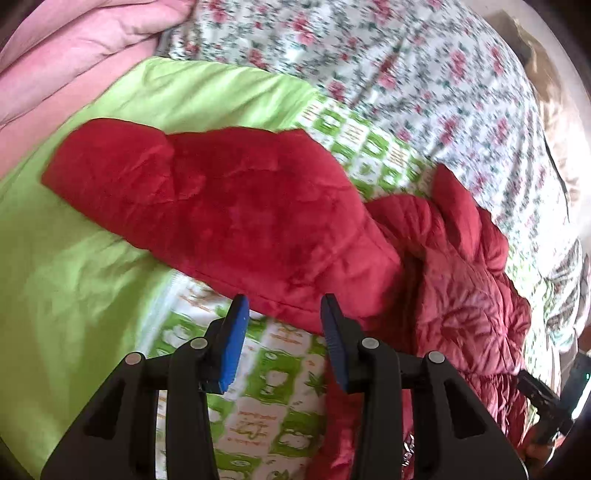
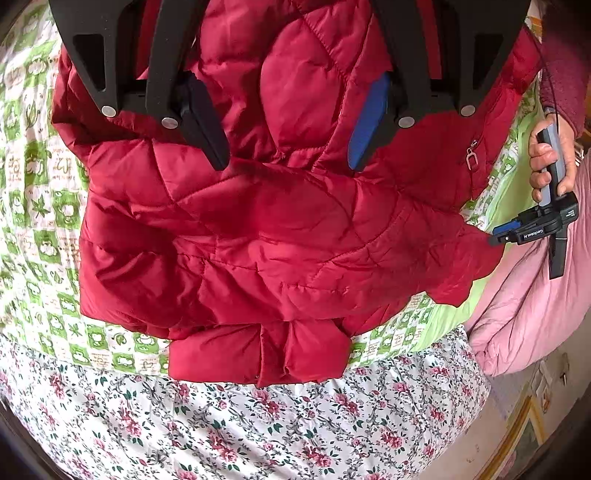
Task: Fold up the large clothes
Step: 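Lift the gripped sleeve with the left tool and carry it over the jacket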
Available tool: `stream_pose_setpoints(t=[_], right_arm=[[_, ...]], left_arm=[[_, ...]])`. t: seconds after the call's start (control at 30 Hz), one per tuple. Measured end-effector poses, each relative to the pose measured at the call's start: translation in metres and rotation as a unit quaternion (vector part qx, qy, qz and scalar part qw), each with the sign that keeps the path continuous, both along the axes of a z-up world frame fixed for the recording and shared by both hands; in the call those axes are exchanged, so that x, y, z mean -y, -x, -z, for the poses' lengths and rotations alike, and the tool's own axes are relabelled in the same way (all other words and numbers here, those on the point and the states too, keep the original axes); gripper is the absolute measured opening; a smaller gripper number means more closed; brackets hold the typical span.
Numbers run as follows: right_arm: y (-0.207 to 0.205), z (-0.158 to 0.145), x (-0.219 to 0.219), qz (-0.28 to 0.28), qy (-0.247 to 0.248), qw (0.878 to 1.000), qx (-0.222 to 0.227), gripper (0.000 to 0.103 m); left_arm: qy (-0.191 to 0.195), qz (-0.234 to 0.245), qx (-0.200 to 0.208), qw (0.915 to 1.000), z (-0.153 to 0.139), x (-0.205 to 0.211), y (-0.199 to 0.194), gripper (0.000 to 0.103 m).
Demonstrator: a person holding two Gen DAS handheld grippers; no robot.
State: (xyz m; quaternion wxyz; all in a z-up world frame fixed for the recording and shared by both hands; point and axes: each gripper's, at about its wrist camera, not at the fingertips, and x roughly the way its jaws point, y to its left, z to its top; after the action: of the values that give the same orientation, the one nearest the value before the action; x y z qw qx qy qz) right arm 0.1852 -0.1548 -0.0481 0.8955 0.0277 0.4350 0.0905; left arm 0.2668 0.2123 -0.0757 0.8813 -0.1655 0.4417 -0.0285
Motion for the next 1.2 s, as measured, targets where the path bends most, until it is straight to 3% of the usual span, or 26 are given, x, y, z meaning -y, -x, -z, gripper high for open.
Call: stream_pose_setpoints(t=[0.2, 0.33, 0.4, 0.57, 0.8, 0.93, 0.97, 1.0, 1.07, 1.2], right_arm=[[0.013, -0.003, 0.002, -0.006, -0.016, 1.000, 0.006, 0.068], [0.020, -0.002, 0.000, -0.008, -0.019, 1.000, 0.001, 0.068], [0.023, -0.002, -0.002, -0.010, -0.017, 1.000, -0.001, 0.068], [0.028, -0.004, -0.004, -0.010, -0.021, 1.000, -0.001, 0.068], [0.030, -0.004, -0.013, -0.013, -0.027, 1.000, -0.002, 0.068], [0.031, -0.001, -0.018, -0.018, -0.023, 1.000, -0.006, 0.068], [0.032, 0.000, -0.018, -0.019, -0.024, 0.999, -0.008, 0.068], [0.032, 0.001, -0.018, -0.020, -0.026, 0.999, -0.011, 0.068], [0.033, 0.003, -0.018, -0.019, -0.027, 0.999, -0.012, 0.068], [0.036, 0.001, -0.015, -0.012, -0.028, 0.999, -0.008, 0.068]], left_arm=[[0.026, -0.060, -0.010, 0.9978, 0.009, -0.054, -0.011, 0.038], [0.018, -0.094, -0.017, 0.9953, 0.017, -0.084, -0.020, 0.038], [0.019, -0.110, -0.024, 0.9934, 0.024, -0.101, -0.026, 0.046], [0.072, -0.175, -0.037, 0.9813, 0.049, -0.151, -0.038, 0.046], [0.145, -0.213, -0.020, 0.9660, 0.070, -0.188, -0.056, 0.046], [0.153, -0.218, -0.009, 0.9639, 0.069, -0.189, -0.068, 0.046], [0.146, -0.219, -0.010, 0.9646, 0.068, -0.188, -0.069, 0.041], [0.141, -0.218, -0.007, 0.9658, 0.066, -0.186, -0.071, 0.027], [0.134, -0.207, 0.004, 0.9691, 0.059, -0.181, -0.069, 0.014], [0.110, -0.196, 0.025, 0.9741, 0.039, -0.170, -0.061, 0.007]])
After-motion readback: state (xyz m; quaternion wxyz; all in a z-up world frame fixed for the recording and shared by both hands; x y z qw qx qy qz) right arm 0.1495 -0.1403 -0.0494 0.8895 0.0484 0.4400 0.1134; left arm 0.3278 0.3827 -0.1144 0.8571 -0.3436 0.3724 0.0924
